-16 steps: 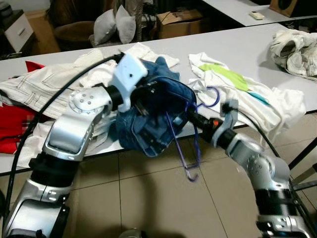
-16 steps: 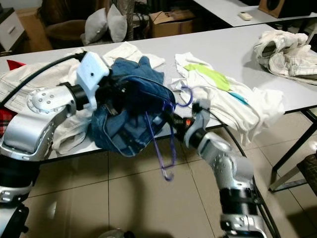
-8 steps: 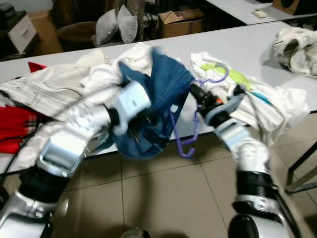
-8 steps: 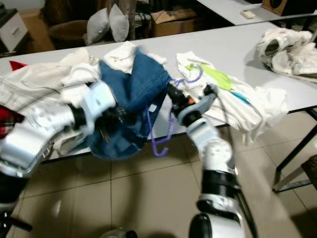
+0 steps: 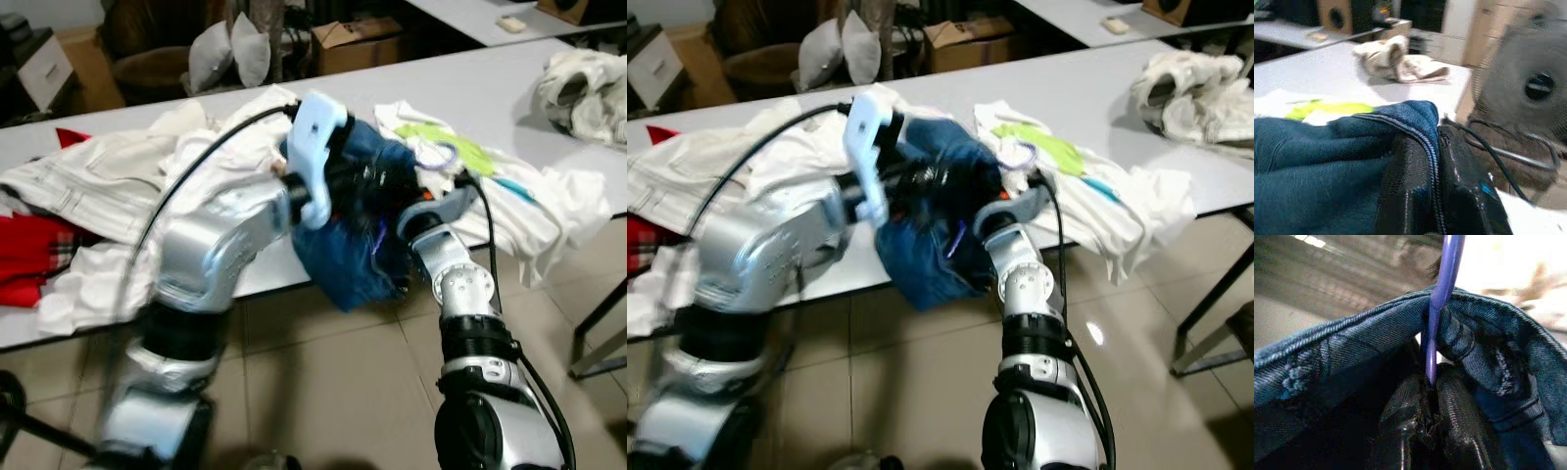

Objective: Hang hanger

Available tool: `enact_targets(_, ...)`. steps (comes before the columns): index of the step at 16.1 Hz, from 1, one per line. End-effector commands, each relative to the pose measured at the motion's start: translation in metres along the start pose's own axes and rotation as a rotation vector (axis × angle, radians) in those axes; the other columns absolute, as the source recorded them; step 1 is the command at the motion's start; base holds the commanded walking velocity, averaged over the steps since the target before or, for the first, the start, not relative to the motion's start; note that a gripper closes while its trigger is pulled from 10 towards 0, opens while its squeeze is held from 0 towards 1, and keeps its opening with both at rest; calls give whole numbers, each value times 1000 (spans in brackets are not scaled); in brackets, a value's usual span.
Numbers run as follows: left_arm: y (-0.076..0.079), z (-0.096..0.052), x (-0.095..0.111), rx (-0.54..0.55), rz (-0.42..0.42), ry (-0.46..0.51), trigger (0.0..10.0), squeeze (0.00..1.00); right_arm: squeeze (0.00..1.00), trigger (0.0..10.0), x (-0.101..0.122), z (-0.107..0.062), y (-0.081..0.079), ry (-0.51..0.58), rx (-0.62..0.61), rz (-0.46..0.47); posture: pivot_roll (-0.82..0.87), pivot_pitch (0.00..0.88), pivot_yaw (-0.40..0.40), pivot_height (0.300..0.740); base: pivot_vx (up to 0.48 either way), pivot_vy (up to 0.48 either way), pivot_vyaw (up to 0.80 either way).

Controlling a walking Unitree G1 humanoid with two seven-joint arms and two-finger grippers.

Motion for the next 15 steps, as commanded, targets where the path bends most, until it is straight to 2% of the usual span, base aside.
enact_targets(1, -10, 0, 8, 67, -28, 33, 0, 0, 0, 10000, -3, 5, -13, 14, 2, 35, 1, 0, 173, 740, 0, 0, 0)
enact_targets(2, -15, 3, 12, 116, -59, 61, 0, 0, 0, 10000, -11, 6, -14, -1, -13, 22, 0, 0, 178, 740, 0, 0, 0)
enact_targets(4, -26, 5, 25, 205, -40, 108, 0, 0, 0, 10000, -37, 3, -9, -104, -67, -89, 5, 0, 178, 740, 0, 0, 0)
enact_targets(5, -29, 5, 29, 222, -38, 122, 0, 0, 0, 10000, -42, 2, -7, -125, -78, -101, 5, 0, 178, 740, 0, 0, 0)
enact_targets(7, -39, 3, 49, 284, -42, 200, 0, 0, 0, 10000, -59, -6, 6, -211, -120, -84, 3, 0, 180, 740, 0, 0, 0)
enact_targets(8, -42, 2, 61, 305, -41, 239, 0, 0, 0, 10000, -68, -10, 13, -264, -122, -114, 0, 0, 180, 740, 0, 0, 0)
enact_targets(9, -46, 1, 68, 321, -31, 259, 0, 0, 0, 10000, -71, -13, 17, -288, -127, -137, -2, 0, 180, 740, 0, 0, 0)
enact_targets(11, -71, -12, 96, 431, 12, 334, 0, 0, 0, 10000, -72, -25, 27, -343, -123, -164, -9, 0, 176, 740, 0, 0, 0)
enact_targets(14, -106, -35, 114, 576, 80, 377, 0, 0, 0, 10000, -59, -40, 13, -382, -22, -201, -37, 0, 169, 740, 0, 0, 0)
enact_targets(15, -111, -38, 115, 596, 98, 374, 0, 0, 0, 10000, -57, -42, 11, -387, -4, -208, -37, 0, 169, 740, 0, 0, 0)
Point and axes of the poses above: a point about 5 cm out from each wrist's last joint towards the gripper, its own z axis pointing out of the wrist towards the gripper, its own x axis along the axis of the wrist's last joint, y = z × x, the point moved 5 cm from there along z, pointing out of the wrist towards the gripper, and after that the axes turned 14 degrees about -z, right-handed, at the moved point
